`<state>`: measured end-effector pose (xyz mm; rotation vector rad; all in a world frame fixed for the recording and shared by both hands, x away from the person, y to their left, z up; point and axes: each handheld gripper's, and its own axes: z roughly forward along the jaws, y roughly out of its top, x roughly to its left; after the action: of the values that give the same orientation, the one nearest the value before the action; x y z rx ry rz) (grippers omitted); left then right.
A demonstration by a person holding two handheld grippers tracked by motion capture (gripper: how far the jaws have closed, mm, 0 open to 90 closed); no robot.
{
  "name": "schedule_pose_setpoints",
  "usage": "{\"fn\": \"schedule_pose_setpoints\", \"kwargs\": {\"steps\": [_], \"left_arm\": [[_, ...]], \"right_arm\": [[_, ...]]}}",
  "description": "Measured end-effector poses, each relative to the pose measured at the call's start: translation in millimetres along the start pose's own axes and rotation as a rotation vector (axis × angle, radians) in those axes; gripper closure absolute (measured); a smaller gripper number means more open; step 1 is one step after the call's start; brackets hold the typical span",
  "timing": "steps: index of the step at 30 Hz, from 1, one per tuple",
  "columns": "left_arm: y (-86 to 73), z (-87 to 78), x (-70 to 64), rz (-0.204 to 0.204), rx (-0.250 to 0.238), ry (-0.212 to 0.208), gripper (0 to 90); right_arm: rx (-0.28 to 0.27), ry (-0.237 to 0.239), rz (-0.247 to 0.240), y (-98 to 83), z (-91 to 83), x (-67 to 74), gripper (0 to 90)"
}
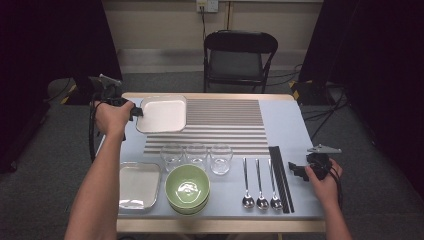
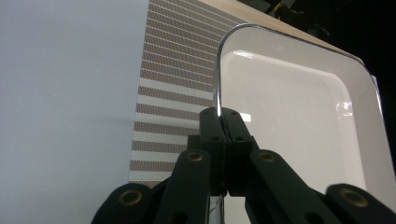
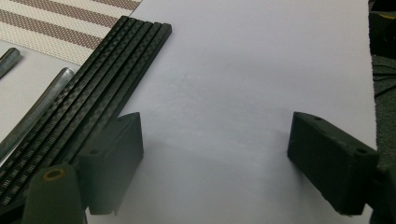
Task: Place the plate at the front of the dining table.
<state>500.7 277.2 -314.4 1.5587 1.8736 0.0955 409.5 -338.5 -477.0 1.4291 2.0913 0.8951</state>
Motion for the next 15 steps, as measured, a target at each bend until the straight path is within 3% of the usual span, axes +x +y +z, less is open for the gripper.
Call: {"fn": "schedule_pose_setpoints", "kwargs": {"steps": [11,15], "left_arm": [[4.2,4.5,-3.1,-0.013,-0.004,-0.008,89.2],[4.3,7.7,-4.0,-0.002,0.003,0.009,89.2]], "right_arm": [[-0.001,0.001,-0.001,0.0,0.1,-0.1,17.3],[0.0,0.0,-0.001,0.0,0.0,-0.1,17.3]]}}
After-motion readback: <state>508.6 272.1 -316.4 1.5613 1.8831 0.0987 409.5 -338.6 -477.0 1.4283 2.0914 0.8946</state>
